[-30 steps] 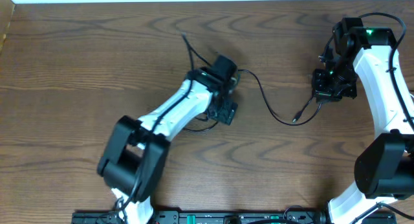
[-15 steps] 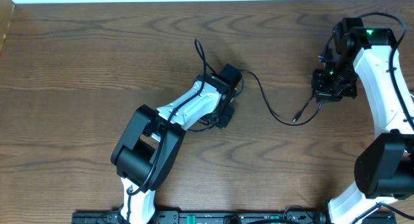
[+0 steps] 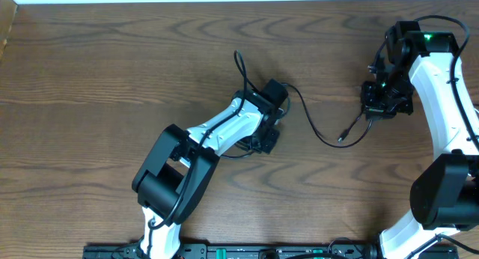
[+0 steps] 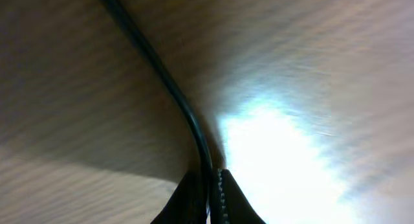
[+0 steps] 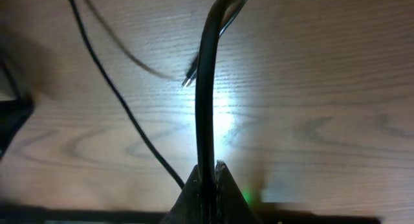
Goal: Untangle cables
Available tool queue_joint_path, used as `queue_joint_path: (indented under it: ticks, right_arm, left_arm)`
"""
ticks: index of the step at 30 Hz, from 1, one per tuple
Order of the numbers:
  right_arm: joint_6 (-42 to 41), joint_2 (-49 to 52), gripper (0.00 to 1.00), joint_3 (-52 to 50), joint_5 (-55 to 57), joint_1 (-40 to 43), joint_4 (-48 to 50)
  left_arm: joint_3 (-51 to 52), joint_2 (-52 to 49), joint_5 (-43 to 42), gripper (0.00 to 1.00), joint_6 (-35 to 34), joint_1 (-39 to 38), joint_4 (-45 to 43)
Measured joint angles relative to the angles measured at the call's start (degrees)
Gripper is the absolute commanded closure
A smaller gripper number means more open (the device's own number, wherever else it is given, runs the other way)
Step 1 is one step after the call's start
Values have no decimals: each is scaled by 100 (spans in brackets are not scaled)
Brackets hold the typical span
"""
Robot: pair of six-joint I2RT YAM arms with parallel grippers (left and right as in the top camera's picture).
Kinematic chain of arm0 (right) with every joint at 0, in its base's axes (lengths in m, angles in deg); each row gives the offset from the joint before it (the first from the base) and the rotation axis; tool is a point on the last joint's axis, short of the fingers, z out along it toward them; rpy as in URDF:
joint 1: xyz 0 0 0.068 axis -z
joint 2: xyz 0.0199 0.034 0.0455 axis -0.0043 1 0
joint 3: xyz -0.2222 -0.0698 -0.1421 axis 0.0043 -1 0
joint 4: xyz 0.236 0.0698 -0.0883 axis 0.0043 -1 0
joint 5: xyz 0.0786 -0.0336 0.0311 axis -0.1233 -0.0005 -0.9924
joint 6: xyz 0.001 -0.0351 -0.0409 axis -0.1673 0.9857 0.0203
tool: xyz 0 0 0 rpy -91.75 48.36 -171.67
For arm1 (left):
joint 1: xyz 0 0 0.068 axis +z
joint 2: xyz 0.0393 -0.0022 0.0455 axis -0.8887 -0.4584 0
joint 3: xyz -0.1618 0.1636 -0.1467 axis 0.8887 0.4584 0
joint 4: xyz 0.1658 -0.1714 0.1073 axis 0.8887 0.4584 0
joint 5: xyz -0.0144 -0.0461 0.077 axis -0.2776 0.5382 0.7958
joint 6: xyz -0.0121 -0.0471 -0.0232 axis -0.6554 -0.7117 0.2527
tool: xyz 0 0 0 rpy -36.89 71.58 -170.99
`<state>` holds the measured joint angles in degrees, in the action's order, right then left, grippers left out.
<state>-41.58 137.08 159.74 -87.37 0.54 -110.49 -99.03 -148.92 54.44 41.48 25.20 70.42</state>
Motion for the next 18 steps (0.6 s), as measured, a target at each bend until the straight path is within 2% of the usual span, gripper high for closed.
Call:
queue_joint_path:
  ticks: [6, 10, 13, 18]
  right_arm:
    - [203, 0, 99, 0, -621, -140, 24]
    - [337, 0, 99, 0, -1073, -389, 201]
    - [380, 0, 99, 0, -1381, -623, 396]
    - [420, 0, 99, 0, -1856, -765, 787]
  left_arm:
    - [-343, 979, -1508, 92, -48, 35, -640]
    - [-533, 1797, -2476, 92, -374, 39, -1147]
    - [-557, 1965, -2962, 92, -568, 33, -1189]
    - [-542, 1851, -3143, 92, -645, 33, -1163]
